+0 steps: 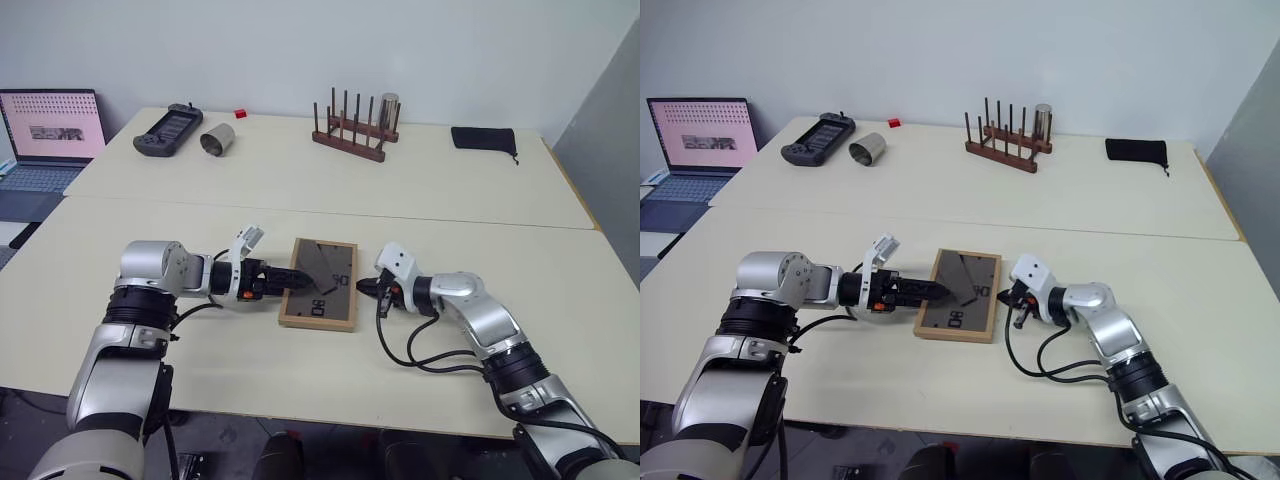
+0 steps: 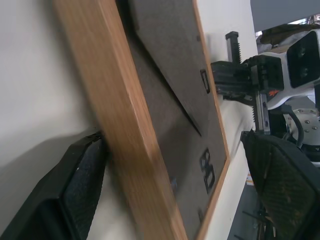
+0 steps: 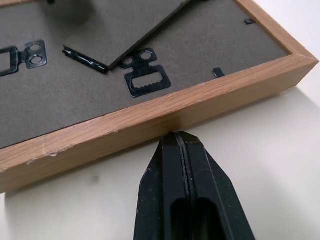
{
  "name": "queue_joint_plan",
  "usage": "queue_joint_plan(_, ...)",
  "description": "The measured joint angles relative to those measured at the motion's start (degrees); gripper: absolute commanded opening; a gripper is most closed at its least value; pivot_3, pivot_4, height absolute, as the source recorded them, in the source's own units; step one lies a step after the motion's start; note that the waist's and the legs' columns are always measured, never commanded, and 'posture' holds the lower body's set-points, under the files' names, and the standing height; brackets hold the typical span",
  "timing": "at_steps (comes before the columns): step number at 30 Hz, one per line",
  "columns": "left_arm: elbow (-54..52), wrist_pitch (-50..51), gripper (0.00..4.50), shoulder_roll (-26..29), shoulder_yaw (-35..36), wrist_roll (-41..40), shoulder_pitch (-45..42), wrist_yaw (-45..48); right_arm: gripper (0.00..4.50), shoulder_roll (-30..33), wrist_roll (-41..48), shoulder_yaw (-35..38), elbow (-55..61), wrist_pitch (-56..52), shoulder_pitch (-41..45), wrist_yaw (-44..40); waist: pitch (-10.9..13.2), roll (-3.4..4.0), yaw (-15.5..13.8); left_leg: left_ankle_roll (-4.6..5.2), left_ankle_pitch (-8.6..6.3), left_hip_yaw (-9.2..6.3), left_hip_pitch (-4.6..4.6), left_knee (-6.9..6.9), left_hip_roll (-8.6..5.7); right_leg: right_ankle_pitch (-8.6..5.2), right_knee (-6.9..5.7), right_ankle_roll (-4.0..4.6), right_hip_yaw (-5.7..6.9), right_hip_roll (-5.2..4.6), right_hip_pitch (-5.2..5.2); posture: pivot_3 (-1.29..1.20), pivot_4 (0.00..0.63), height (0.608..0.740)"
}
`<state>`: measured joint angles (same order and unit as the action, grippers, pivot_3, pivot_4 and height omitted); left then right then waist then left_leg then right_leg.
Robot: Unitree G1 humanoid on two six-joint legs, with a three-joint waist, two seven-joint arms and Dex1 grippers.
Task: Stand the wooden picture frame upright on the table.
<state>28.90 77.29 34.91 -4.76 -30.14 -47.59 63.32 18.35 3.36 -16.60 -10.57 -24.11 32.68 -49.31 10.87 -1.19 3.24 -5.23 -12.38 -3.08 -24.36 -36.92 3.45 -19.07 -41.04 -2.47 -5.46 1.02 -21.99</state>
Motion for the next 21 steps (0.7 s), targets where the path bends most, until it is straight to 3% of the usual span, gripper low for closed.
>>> queue_joint_plan(7,-2.55,-0.23,4.43,0.13,-2.0,-1.27,1.39,2.93,0.0,-0.92,0.01,-0.45,0.29,-0.43,0.05,0.89,0.0,0.0,-0.01,0.0,0.0,0.0,-0.01,0.04,0.0,0.0,0.04,0.0,0.01,-0.02,-0.01,0.0,0.15,0.74)
queue_joint_plan(11,-5.48,0.86,3.78,1.15,-2.51,-3.21,3.23,5.3,0.0,-0.67,0.06,-0.38,0.28,-0.42,0.05,0.92,0.0,0.0,0.05,0.0,0.0,0.01,-0.02,0.04,0.0,0.0,0.04,0.0,0.0,-0.01,-0.02,0.0,0.15,0.74)
queue_joint_plan(21,-9.06,0.63,1.67,2.19,-2.78,-4.73,5.08,5.99,0.0,-0.58,0.1,-0.32,0.29,-0.43,0.04,1.32,0.0,0.0,0.03,0.01,-0.01,0.01,-0.02,0.03,0.0,0.0,0.05,0.0,-0.01,0.0,-0.03,0.0,0.15,0.74)
